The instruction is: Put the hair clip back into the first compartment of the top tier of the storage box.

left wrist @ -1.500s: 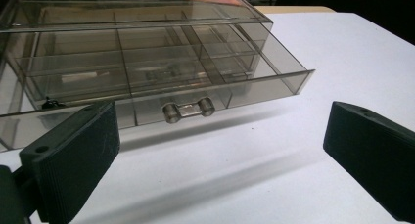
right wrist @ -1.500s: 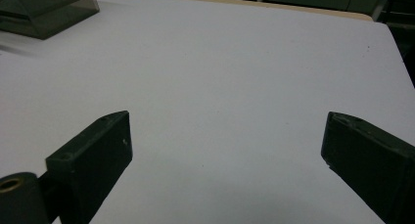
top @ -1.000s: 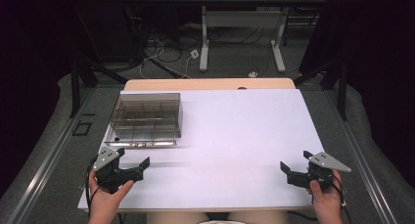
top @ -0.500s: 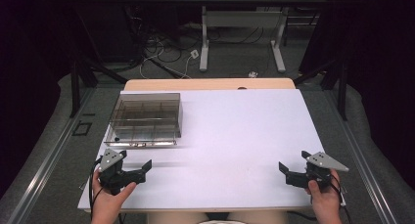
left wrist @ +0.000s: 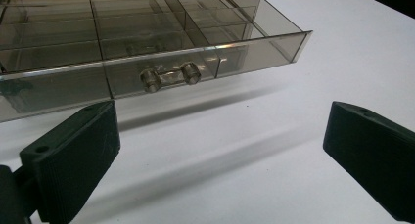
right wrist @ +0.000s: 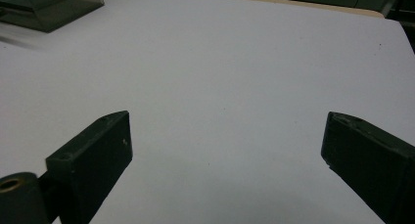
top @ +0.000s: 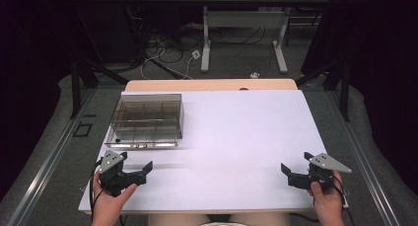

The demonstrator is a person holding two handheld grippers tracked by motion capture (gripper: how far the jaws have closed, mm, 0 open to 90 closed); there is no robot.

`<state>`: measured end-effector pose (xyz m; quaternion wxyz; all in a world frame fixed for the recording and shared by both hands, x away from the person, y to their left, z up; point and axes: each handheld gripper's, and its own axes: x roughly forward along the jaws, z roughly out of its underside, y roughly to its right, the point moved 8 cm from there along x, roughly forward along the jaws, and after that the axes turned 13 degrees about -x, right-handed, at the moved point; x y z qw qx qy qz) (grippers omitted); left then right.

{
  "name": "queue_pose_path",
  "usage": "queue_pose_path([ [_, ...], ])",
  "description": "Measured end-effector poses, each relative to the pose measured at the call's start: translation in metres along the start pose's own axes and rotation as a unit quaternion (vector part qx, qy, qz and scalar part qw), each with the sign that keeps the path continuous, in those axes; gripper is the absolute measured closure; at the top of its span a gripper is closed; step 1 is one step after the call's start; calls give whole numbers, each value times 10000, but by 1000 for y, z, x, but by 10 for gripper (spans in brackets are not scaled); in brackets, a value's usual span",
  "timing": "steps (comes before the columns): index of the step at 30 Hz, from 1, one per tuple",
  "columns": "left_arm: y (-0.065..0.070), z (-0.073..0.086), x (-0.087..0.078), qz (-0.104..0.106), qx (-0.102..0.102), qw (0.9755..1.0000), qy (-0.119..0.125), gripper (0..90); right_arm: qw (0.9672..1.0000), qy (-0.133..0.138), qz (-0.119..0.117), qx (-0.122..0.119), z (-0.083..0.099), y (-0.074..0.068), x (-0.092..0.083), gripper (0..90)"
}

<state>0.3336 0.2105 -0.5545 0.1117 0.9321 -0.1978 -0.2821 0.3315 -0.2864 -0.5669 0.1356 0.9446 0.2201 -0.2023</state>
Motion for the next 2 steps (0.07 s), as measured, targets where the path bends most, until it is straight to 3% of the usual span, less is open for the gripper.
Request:
queue_pose_path([
  [2, 0, 0, 0, 2, -4, 10000, 9, 7, 10000, 34, 7, -2, 0, 1, 1, 45],
])
